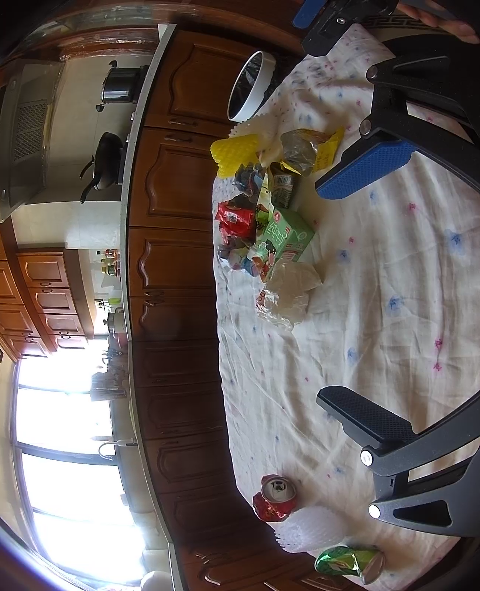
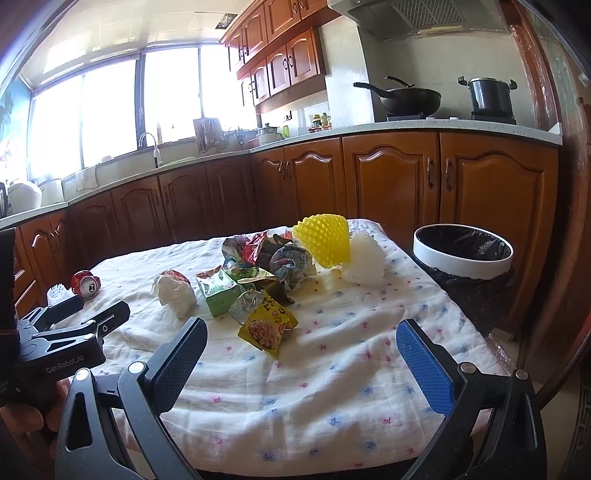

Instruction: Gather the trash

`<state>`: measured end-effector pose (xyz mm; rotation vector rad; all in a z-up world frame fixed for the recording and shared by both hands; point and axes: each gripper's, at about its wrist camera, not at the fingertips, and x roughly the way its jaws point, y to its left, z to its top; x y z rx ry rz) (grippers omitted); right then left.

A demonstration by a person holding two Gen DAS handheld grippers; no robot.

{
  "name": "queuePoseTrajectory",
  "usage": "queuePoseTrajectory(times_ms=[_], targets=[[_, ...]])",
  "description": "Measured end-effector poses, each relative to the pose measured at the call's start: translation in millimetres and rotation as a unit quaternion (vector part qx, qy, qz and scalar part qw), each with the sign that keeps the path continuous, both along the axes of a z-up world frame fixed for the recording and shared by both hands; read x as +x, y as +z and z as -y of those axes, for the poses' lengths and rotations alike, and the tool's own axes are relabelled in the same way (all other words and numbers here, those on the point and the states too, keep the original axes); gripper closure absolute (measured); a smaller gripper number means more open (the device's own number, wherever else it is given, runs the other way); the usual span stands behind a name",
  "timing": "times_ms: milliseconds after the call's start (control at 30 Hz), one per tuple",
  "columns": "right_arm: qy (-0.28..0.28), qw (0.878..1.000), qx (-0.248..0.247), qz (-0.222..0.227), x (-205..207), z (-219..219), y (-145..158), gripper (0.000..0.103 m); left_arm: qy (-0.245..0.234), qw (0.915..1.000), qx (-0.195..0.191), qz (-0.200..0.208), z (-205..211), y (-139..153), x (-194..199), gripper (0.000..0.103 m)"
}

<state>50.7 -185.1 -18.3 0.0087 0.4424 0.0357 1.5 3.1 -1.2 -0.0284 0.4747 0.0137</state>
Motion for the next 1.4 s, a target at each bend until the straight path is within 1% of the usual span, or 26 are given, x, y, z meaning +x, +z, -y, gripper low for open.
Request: queuePoseTrajectory(times_ms=[267, 500, 600, 733, 800, 867, 933, 1067, 1133, 1200, 1300, 1367, 1400], targets=[[0.008, 1.0, 0.013, -0.008, 4, 2, -1, 0.0, -0.002, 0.9999, -0.009, -0.013, -5, -1, 10, 0.002], [0.02, 0.999, 0.032, -0.021, 11, 4, -2, 0.0, -0.001, 0.9986, -0.033, -0.041, -17, -1, 28, 0.002], [0.026, 0.998, 0.048, -0.032, 18, 7, -3, 0.001, 0.0, 0.9976, -0.043, -0.055, -23, 1, 40, 0.004], [0.033, 0.996, 0.062, -0.05, 30, 9, -4, 0.008, 0.0, 0.9951, -0.06, -0.079, -31, 4, 61, 0.005], [0.037, 0.995, 0.07, -0.064, 39, 9, -6, 0.015, -0.001, 0.9935, -0.067, -0.092, -33, 4, 73, 0.007], [0.042, 0.993, 0.073, -0.078, 48, 8, -10, 0.024, -0.002, 0.9915, -0.079, -0.103, -38, 5, 86, 0.009], [0.05, 0.991, 0.077, -0.092, 56, 6, -12, 0.029, -0.002, 0.9897, -0.089, -0.112, -42, 5, 97, 0.009], [0.059, 0.987, 0.095, -0.117, 74, 6, -17, 0.032, -0.003, 0.9862, -0.106, -0.127, -50, 5, 124, 0.01], [0.058, 0.986, 0.092, -0.124, 82, 4, -19, 0.033, -0.006, 0.9842, -0.113, -0.136, -52, 3, 137, 0.01], [0.058, 0.985, 0.094, -0.135, 92, 4, -22, 0.034, -0.004, 0.9832, -0.113, -0.143, -53, -1, 150, 0.013], [0.057, 0.981, 0.099, -0.154, 105, 5, -30, 0.04, -0.009, 0.9799, -0.121, -0.158, -54, -8, 165, 0.025], [0.06, 0.978, 0.106, -0.169, 113, 6, -36, 0.049, -0.015, 0.9774, -0.125, -0.169, -52, -14, 171, 0.043], [0.061, 0.977, 0.106, -0.175, 115, 5, -40, 0.053, -0.02, 0.9762, -0.128, -0.174, -53, -17, 173, 0.048]])
